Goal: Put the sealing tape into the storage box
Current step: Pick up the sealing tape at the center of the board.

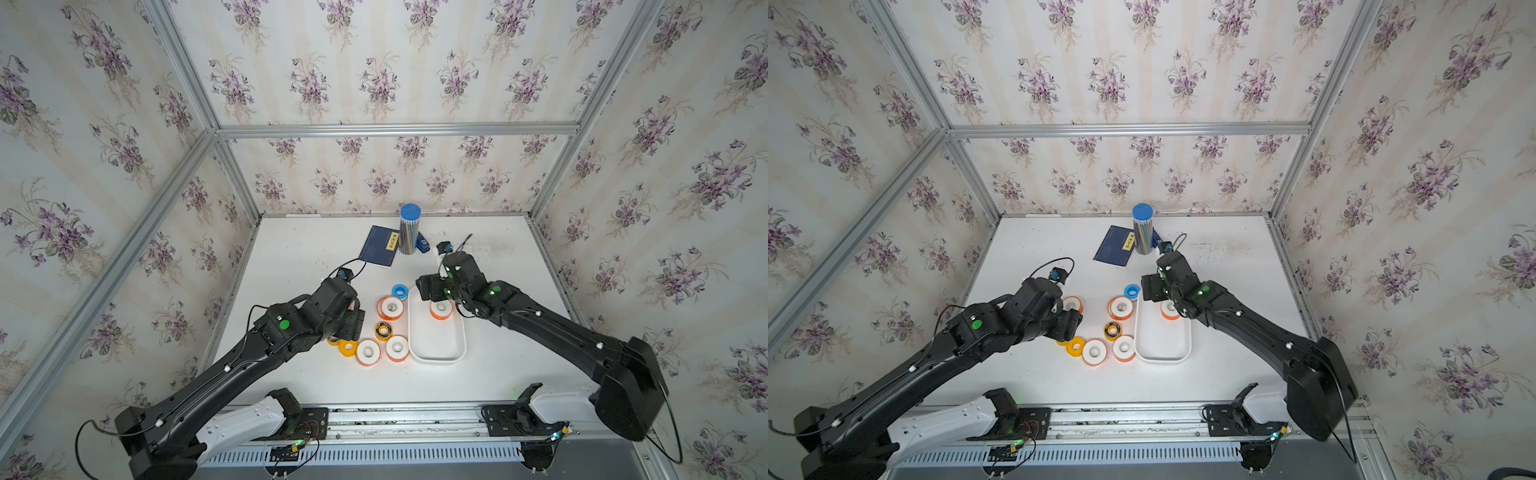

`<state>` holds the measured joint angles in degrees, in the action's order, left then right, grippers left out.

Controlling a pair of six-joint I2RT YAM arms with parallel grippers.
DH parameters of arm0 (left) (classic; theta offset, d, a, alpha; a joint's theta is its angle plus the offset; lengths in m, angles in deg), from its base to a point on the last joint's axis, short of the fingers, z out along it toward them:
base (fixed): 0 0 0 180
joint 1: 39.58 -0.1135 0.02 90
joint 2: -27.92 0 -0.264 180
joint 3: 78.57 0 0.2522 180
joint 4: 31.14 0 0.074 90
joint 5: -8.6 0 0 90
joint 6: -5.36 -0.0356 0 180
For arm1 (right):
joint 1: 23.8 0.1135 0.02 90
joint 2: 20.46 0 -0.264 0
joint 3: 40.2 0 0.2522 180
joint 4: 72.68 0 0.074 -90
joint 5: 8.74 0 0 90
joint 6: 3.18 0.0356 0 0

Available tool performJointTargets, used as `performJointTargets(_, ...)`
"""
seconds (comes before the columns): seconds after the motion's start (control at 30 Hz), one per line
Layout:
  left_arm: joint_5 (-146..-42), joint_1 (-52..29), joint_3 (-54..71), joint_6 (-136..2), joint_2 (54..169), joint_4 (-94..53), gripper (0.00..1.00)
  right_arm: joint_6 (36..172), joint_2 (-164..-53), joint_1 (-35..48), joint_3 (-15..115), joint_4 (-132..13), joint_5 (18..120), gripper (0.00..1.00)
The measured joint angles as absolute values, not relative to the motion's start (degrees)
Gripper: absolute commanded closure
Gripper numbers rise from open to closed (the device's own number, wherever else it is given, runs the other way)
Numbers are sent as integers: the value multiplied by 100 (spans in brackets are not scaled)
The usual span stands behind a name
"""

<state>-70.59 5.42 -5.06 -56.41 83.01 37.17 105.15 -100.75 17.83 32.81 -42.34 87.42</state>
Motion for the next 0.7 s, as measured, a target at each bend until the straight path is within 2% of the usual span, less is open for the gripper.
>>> performJointTargets(0.27,-6664,533,-959,-5606,7536,3859,17,9848,-11900,2334,4931,-3224,8276,9)
performJointTargets(0.7,-6598,533,-1031,-5611,7267,3855,17,9400,-13216,2537,6135,-2256,7894,5)
